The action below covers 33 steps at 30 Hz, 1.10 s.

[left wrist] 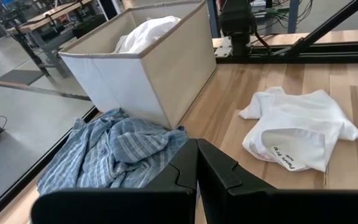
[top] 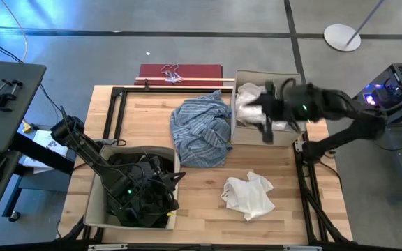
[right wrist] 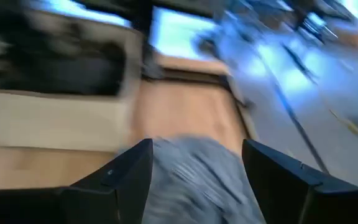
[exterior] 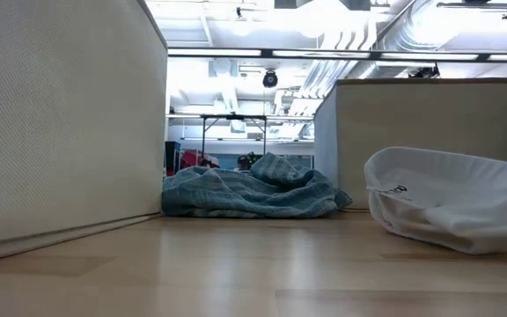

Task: Sort clothes
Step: Put the white underwear into the top laundry organizer

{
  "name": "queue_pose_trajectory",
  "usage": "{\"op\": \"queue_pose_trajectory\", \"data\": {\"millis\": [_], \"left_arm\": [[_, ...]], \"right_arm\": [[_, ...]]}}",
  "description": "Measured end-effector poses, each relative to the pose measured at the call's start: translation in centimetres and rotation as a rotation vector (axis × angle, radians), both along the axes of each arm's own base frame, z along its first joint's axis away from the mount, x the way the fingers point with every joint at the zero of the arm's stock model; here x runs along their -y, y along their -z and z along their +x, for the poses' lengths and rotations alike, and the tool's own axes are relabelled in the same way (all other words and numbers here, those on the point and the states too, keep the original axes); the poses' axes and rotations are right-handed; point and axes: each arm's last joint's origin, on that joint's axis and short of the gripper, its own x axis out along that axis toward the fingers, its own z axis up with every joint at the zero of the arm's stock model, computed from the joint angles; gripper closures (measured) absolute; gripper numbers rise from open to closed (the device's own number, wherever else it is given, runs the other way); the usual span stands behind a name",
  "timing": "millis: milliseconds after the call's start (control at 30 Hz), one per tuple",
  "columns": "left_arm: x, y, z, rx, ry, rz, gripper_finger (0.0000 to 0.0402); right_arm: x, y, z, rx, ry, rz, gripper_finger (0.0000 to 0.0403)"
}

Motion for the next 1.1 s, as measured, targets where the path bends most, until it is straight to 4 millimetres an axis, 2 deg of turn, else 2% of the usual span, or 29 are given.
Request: {"op": "queue_pose_trajectory", "data": {"millis": [167,333,467,633,767,900,967,1100], "left_arm": [[0.0,0.0,0.0,-0.003,0.000,0.003,0.0402],[0.0,0.0,0.0,-0.003,0.000,0.003,0.0402],[0.0,0.0,0.0,-0.003,0.000,0.003,0.0401],[0.0,0.0,0.0,-0.003,0.000,0.003,0.0401],[0.0,0.0,0.0,-0.008,0.005,-0.002,0.0402],[0.0,0.1,0.0,-0.017,0.017,-0.013,0.0402],[0.0,0.1,0.0,-0.017,0.017,-0.013,0.0402],[0.0,0.1,0.0,-0.016,0.015,-0.012,0.0402]], "right_arm": [[-5.5,0.1,0.1,0.021,-0.237,0.025,0.0167],[-10.1,1.4,0.8,-0.035,-0.371,0.061,0.0167],[-13.2,3.6,2.2,-0.145,-0.421,0.080,0.0167],[-16.2,7.4,3.9,-0.349,-0.442,0.104,0.0167],[-17.6,12.0,4.8,-0.469,-0.439,0.133,0.0167],[-17.0,17.7,4.4,-0.627,-0.389,0.222,0.0167],[-16.5,19.8,4.5,-0.631,-0.356,0.255,0.0167],[-16.7,23.0,4.5,-0.600,-0.449,0.348,0.0167]]}}
